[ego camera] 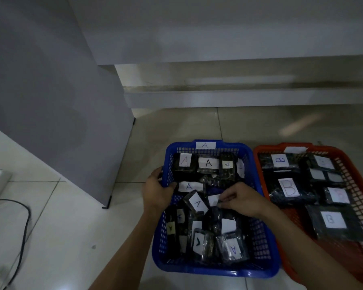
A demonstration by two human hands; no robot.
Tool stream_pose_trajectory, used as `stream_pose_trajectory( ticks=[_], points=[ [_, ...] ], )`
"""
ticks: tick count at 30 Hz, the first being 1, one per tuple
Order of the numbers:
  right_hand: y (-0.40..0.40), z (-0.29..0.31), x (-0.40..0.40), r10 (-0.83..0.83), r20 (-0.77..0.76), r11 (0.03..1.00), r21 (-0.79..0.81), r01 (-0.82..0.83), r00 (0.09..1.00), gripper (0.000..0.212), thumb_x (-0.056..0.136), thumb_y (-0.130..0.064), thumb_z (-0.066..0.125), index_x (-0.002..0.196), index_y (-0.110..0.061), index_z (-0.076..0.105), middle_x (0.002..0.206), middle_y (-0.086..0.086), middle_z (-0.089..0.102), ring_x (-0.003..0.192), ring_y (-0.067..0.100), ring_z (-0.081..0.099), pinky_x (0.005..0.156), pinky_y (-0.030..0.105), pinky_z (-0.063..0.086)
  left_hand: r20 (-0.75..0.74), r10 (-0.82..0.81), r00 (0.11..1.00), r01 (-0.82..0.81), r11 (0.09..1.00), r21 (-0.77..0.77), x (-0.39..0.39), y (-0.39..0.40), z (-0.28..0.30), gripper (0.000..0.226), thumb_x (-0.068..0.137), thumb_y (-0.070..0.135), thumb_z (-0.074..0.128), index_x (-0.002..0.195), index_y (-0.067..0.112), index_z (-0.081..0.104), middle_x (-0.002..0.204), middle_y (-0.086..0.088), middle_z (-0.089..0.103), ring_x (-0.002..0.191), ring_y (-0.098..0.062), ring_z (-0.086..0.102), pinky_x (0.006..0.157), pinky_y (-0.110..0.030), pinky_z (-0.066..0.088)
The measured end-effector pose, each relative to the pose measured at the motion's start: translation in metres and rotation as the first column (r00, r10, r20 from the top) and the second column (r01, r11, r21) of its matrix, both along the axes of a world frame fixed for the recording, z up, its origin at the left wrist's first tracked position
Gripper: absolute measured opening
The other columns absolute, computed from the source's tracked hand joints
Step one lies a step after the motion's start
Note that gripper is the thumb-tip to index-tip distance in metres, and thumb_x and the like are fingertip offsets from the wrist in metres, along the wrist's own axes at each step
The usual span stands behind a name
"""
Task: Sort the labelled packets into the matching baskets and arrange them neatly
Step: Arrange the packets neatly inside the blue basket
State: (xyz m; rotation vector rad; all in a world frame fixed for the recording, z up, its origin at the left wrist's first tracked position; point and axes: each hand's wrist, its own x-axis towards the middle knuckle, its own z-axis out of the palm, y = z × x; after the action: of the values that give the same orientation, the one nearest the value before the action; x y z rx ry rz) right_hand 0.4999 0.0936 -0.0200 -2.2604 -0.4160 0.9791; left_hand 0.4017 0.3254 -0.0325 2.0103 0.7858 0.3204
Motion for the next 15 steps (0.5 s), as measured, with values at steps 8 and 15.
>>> stream_pose_trajectory(
  ticks=[8, 15],
  points=[
    [-0.022, 0.042, 0.008, -0.086, -0.089, 0.985, 0.139, 0.098, 0.992, 0.011, 0.097, -0.013, 0.065, 0.107, -0.010, 0.065, 0.104, 0.011, 0.070, 0.094, 0.020, 0.069, 0.070, 0.026, 0.061, 0.243, -0.237, 0.941, 0.224, 0.971, 0.079, -0.023, -0.040, 0.026, 0.037, 0.084, 0.016, 0.076, 0.118, 0.025, 0.066, 0.112, 0.016, 0.065, 0.104, 0.005, 0.060, 0.089, -0.010, 0.048],
    [-0.036, 0.057, 0.002, -0.444, -0.238, 0.716, 0.486, 0.502, 0.864, 0.019, 0.095, -0.001, 0.063, 0.114, 0.001, 0.065, 0.110, 0.023, 0.067, 0.093, 0.030, 0.071, 0.064, 0.028, 0.063, 0.107, -0.337, 0.935, 0.347, 0.816, -0.463, -0.015, -0.064, 0.047, 0.042, 0.089, 0.026, 0.071, 0.130, 0.024, 0.059, 0.120, 0.005, 0.067, 0.110, -0.006, 0.064, 0.098, -0.028, 0.052]
  ],
)
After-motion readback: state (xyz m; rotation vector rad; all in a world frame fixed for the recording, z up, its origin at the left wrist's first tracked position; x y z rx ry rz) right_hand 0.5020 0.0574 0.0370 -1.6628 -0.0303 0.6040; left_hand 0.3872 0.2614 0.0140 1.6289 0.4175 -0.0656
